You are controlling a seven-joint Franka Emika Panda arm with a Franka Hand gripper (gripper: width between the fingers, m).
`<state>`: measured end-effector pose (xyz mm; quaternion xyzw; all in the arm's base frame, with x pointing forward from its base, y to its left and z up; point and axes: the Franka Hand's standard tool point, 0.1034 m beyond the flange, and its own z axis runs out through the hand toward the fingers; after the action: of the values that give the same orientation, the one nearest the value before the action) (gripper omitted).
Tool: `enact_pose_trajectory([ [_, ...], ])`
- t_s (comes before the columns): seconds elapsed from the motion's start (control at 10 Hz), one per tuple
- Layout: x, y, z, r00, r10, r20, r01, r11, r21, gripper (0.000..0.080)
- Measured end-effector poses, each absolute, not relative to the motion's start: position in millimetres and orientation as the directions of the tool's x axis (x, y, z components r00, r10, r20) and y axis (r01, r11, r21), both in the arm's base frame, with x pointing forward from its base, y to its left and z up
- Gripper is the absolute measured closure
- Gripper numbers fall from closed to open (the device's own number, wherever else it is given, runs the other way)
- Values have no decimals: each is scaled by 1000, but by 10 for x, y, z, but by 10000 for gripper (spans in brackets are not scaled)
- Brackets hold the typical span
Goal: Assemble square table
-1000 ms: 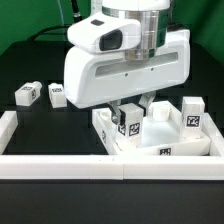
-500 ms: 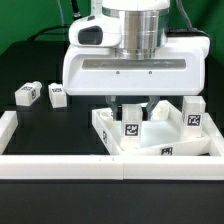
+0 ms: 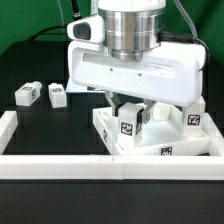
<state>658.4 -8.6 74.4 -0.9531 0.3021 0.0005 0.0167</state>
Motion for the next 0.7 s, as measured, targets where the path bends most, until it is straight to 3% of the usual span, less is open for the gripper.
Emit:
enact_pose_trajectory([
  [0.4,6587,-86,745,813,-582,-10,-582,-812,-34,508],
  [0.6,6574,-48,734,858,-514,-9,-514,-857,-30,194],
  [0.7,6575,-43,722,909,-417,2,-417,-908,-33,194],
])
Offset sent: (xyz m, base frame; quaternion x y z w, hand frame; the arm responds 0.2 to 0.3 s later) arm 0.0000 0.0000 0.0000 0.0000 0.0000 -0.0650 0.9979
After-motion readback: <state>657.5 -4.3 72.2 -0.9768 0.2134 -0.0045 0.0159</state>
